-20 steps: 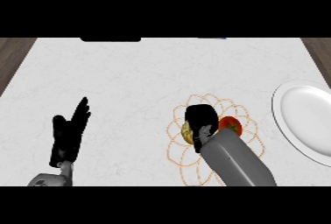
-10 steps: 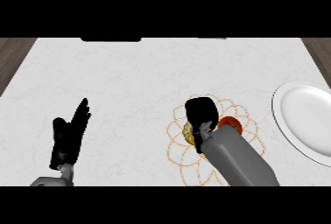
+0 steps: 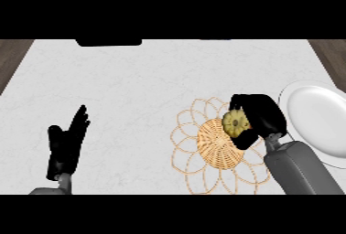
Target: Pick the squash from the placemat and place it in the plate
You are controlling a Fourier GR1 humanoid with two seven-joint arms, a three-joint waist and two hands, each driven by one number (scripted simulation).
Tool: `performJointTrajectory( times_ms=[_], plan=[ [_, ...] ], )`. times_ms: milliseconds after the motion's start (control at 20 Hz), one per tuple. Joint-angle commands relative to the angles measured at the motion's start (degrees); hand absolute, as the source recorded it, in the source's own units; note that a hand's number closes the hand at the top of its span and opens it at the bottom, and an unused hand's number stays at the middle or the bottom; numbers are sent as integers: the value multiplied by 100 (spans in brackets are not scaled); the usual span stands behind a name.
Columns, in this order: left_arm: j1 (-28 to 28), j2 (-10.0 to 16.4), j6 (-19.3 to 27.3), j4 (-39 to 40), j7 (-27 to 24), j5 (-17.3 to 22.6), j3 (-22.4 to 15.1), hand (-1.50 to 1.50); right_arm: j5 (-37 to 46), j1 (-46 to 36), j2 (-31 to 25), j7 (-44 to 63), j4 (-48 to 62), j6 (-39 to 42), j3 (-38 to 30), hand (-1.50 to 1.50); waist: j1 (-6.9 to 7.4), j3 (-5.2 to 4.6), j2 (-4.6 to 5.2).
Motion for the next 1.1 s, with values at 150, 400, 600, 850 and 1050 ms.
performJointTrajectory(
  times_ms=[150,400,600,850,1050],
  plan=[
    [38,-143,66,203,-179,-163,-100,0,-802,1098,-799,-1160,-1400,-948,-1224,150,-4,-7,9],
    [-46,40,-63,-119,166,-28,50,0,-826,1404,-912,-651,-2432,-1341,-2035,150,23,-9,-9],
    [-310,-152,-90,408,-220,-120,79,0,-1027,1574,-954,-1024,-1766,-1572,-2752,150,131,-9,37],
    [-194,-28,-254,-192,378,-183,97,0,-1084,994,-944,-851,-1154,-1274,-3065,150,193,-8,35],
    [-13,-195,-193,-430,388,-225,-26,0,-1236,542,-1251,-1171,-40,-1243,-3438,150,215,-7,36]
  ],
)
